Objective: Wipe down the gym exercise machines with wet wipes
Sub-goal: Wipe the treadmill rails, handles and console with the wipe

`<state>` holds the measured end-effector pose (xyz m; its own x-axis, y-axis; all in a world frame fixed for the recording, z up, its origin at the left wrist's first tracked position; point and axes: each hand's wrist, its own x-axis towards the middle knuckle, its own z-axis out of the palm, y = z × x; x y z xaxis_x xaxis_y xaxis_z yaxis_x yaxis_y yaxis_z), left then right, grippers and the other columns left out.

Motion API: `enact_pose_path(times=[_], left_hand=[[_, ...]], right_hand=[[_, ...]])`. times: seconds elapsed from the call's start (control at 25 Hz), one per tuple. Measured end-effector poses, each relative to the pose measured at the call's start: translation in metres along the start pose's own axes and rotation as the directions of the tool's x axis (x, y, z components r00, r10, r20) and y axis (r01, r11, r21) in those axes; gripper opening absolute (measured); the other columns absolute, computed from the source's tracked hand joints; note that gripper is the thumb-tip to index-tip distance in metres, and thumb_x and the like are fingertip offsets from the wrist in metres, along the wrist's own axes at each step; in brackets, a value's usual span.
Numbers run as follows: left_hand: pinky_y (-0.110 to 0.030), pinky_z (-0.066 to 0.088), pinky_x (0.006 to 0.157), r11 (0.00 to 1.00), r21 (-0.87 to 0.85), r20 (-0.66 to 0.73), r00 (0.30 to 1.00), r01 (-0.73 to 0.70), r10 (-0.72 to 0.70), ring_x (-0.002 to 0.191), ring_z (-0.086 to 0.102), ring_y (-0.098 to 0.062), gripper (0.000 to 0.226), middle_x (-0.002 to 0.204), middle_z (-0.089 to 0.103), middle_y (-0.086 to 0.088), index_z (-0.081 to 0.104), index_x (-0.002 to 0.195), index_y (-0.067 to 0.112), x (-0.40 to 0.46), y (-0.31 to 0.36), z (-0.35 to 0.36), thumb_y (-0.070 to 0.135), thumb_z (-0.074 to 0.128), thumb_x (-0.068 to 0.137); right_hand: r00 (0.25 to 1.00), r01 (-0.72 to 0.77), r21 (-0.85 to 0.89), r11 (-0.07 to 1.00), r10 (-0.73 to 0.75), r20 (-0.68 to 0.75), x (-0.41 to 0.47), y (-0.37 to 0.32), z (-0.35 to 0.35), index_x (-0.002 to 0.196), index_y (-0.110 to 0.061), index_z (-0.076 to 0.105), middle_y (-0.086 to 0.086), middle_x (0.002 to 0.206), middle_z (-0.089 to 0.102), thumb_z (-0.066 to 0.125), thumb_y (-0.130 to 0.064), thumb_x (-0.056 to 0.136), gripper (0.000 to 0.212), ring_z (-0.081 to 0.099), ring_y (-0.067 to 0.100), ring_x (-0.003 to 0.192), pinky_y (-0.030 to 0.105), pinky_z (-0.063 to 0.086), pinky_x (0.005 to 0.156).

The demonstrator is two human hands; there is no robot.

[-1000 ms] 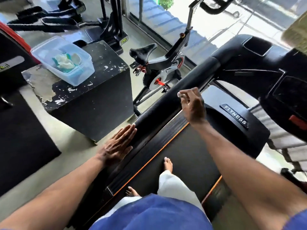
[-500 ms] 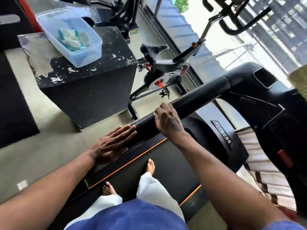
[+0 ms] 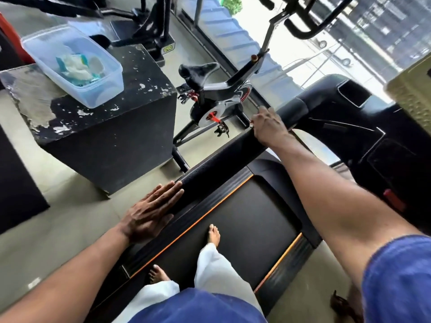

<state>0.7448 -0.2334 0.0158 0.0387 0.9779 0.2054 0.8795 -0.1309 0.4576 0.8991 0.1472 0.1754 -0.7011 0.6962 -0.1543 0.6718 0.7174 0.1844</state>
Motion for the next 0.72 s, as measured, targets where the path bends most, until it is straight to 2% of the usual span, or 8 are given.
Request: enact_pose_path(times=[0.16, 0.2, 0.28, 0.36, 0.44, 0.48, 0.64, 0.72], left_hand=[[-0.049, 0.026, 0.124, 1.000, 0.011, 0.014, 1.000, 0.021, -0.021, 0.158, 0.025, -0.027, 0.066, 0.173, 0.019, -0.005, 0.021, 0.165, 0.012, 0.002, 0.001, 0.001, 0.037, 0.041, 0.107], [-0.048, 0.025, 0.125, 0.999, 0.023, 0.032, 0.999, 0.023, -0.024, 0.157, 0.025, -0.027, 0.066, 0.173, 0.017, -0.004, 0.018, 0.166, 0.013, 0.002, 0.001, 0.001, 0.039, 0.038, 0.108], [-0.043, 0.018, 0.128, 0.999, 0.040, 0.101, 0.994, 0.029, -0.033, 0.157, 0.024, -0.028, 0.067, 0.174, 0.013, -0.003, 0.016, 0.166, 0.015, 0.003, 0.003, -0.005, 0.046, 0.033, 0.109], [-0.040, 0.012, 0.129, 0.998, 0.047, 0.151, 0.988, 0.032, -0.038, 0.158, 0.020, -0.027, 0.069, 0.174, 0.012, -0.002, 0.018, 0.166, 0.014, 0.023, 0.010, -0.014, 0.052, 0.030, 0.109], [-0.038, 0.009, 0.130, 0.999, 0.042, 0.187, 0.982, -0.012, 0.004, 0.160, 0.015, -0.022, 0.070, 0.174, 0.012, -0.001, 0.022, 0.165, 0.014, 0.071, 0.028, -0.023, 0.055, 0.030, 0.109], [-0.036, 0.008, 0.130, 0.998, 0.042, 0.203, 0.978, -0.050, 0.040, 0.160, 0.012, -0.018, 0.070, 0.174, 0.011, 0.000, 0.023, 0.165, 0.015, 0.103, 0.040, -0.026, 0.055, 0.033, 0.108], [-0.036, 0.008, 0.131, 0.988, 0.088, 0.288, 0.952, -0.129, 0.099, 0.160, 0.001, -0.010, 0.075, 0.174, 0.007, 0.003, 0.020, 0.166, 0.017, 0.253, 0.077, -0.015, 0.053, 0.039, 0.104], [-0.040, 0.008, 0.130, 0.979, 0.149, 0.335, 0.939, -0.139, 0.082, 0.160, -0.005, -0.011, 0.075, 0.174, 0.001, 0.002, 0.015, 0.166, 0.016, 0.316, 0.078, -0.008, 0.052, 0.040, 0.105]], right_hand=[[0.972, 0.216, 0.295, 0.931, -0.177, -0.151, -0.060, -0.064, 0.018, 0.107, -0.010, 0.073, 0.011, 0.120, 0.059, 0.051, -0.009, 0.098, 0.023, 0.052, 0.031, 0.112, 0.042, 0.044, 0.100], [0.964, 0.203, 0.428, 0.881, -0.103, -0.244, -0.078, -0.068, 0.025, 0.104, -0.010, 0.074, 0.010, 0.111, 0.061, 0.057, -0.012, 0.098, 0.018, 0.055, 0.028, 0.106, 0.038, 0.046, 0.096], [0.920, 0.039, 0.751, 0.660, 0.269, -0.285, -0.115, -0.057, 0.049, 0.098, -0.012, 0.075, 0.006, 0.099, 0.066, 0.065, -0.012, 0.095, 0.010, 0.061, 0.020, 0.093, 0.026, 0.048, 0.088], [0.775, -0.175, 0.948, 0.266, 0.631, -0.034, -0.150, -0.044, 0.077, 0.088, -0.020, 0.076, -0.001, 0.085, 0.072, 0.072, -0.019, 0.093, 0.006, 0.066, 0.013, 0.078, 0.025, 0.051, 0.079], [0.670, -0.283, 0.955, -0.094, 0.693, 0.266, -0.173, -0.034, 0.100, 0.081, -0.021, 0.072, -0.005, 0.072, 0.072, 0.077, -0.031, 0.091, 0.014, 0.065, 0.009, 0.065, 0.036, 0.059, 0.074], [0.656, -0.283, 0.939, -0.195, 0.675, 0.338, -0.179, -0.027, 0.110, 0.082, -0.020, 0.072, -0.002, 0.074, 0.073, 0.079, -0.033, 0.089, 0.016, 0.067, 0.011, 0.066, 0.042, 0.062, 0.075], [0.664, -0.128, 0.803, -0.582, 0.551, 0.505, -0.171, 0.012, 0.125, 0.099, -0.010, 0.072, 0.004, 0.086, 0.073, 0.084, -0.032, 0.083, 0.030, 0.072, 0.020, 0.077, 0.058, 0.061, 0.081], [0.715, 0.015, 0.632, -0.775, 0.450, 0.535, -0.162, 0.026, 0.128, 0.116, 0.001, 0.066, 0.003, 0.085, 0.070, 0.077, -0.017, 0.091, 0.033, 0.071, 0.017, 0.075, 0.056, 0.061, 0.082]])
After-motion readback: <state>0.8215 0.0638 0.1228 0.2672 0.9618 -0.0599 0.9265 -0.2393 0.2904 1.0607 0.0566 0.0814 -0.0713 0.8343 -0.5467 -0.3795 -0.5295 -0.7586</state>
